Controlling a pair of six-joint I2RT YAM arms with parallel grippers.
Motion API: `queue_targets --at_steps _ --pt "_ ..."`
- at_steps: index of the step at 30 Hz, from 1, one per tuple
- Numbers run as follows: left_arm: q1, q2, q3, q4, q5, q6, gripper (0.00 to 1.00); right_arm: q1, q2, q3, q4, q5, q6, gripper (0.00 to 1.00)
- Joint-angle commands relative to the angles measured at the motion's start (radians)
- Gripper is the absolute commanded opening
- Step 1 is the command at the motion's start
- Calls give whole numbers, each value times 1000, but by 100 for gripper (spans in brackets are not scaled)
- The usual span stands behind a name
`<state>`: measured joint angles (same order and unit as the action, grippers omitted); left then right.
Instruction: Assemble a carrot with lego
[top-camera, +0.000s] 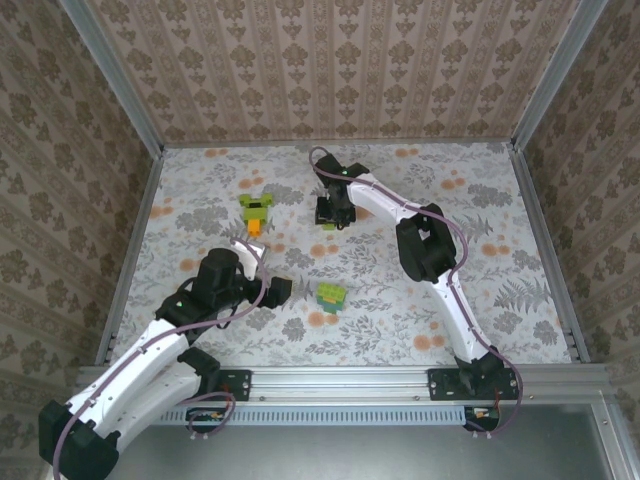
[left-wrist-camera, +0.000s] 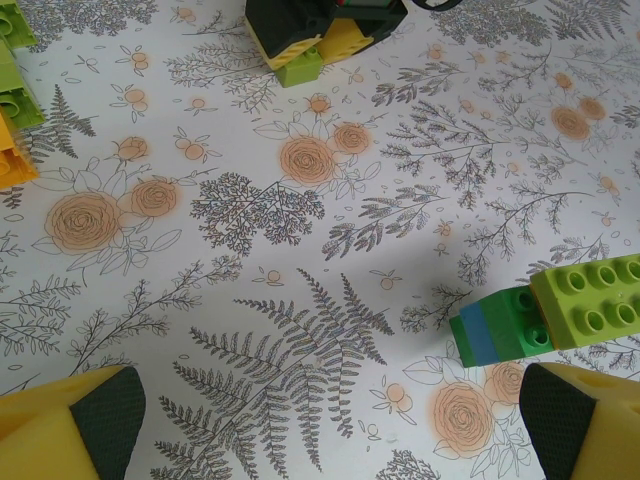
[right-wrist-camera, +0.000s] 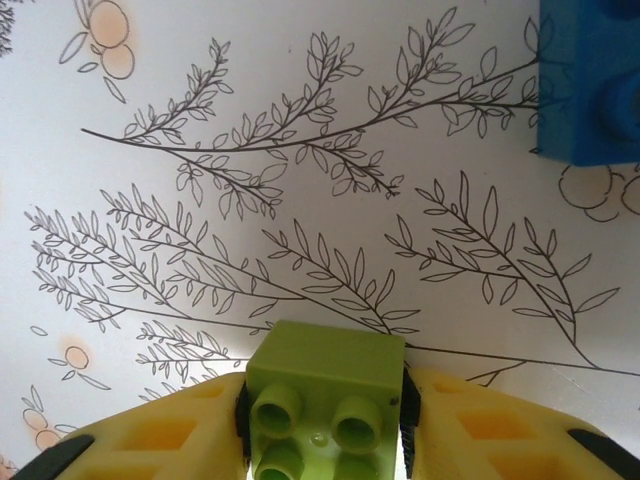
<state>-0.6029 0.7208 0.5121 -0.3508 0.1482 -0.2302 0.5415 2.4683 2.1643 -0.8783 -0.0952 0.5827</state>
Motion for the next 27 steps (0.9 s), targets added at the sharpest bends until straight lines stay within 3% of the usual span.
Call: queue_targets --at_steps 1,10,17,23,27 --pt "-9 -9 35 15 -4 24 100 3 -55 -39 1 -10 6 38" --pt "-45 -52 -37 193 119 32 100 -8 -192 -130 7 28 -37 32" --pt "-149 -23 -26 241 84 50 100 -12 -363 -299 47 44 -50 32" --pt "-216 49 -207 619 271 153 100 -12 -566 -485 58 85 -69 32" --pt "-235 105 -253 692 315 244 100 -16 -702 -594 50 115 -83 32"
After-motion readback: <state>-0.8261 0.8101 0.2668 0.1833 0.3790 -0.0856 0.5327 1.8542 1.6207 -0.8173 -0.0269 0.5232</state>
